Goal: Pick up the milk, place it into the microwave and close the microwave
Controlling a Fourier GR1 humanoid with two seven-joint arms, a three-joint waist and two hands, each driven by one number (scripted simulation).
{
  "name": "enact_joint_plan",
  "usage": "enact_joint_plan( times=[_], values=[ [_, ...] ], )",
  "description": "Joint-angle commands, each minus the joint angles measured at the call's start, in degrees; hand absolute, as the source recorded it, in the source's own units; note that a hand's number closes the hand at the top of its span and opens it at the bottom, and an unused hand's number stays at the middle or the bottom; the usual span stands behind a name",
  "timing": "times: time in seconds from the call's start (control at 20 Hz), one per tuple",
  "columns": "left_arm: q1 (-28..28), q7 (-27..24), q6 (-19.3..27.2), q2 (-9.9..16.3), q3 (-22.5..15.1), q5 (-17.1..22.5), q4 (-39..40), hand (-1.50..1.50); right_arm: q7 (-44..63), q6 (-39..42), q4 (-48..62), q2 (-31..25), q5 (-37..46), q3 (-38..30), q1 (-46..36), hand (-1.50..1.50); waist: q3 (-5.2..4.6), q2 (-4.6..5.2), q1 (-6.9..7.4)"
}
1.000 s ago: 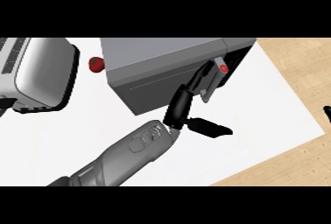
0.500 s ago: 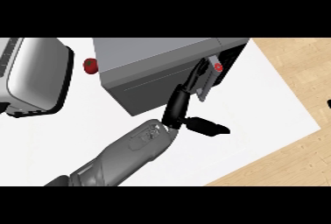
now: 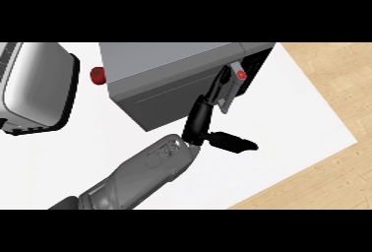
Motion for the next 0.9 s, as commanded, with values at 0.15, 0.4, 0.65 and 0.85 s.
enact_joint_plan(
  times=[0.15,0.4,0.65,0.85],
  values=[
    [-3.98,0.44,0.22,-0.74,0.92,3.46,2.57,-1.50,1.23,0.35,0.17,-1.60,-1.88,-0.26,-1.91,-1.50,0.06,0.32,-0.92],
    [-4.06,-0.87,0.62,-0.75,0.41,4.81,3.66,-1.50,1.99,0.37,0.52,-2.23,-2.88,-0.27,-2.48,-1.50,0.09,0.54,-1.40],
    [-4.34,-1.99,0.60,-0.76,-0.33,6.16,4.48,-1.50,2.77,0.68,1.54,-2.88,-4.53,-0.44,-2.83,-1.50,0.19,0.55,-1.19],
    [-5.43,-2.30,0.47,-0.76,-0.78,7.18,4.91,-1.50,3.63,0.94,1.66,-3.51,-5.58,-0.08,-3.35,-1.50,0.18,0.46,-1.19]
  ],
)
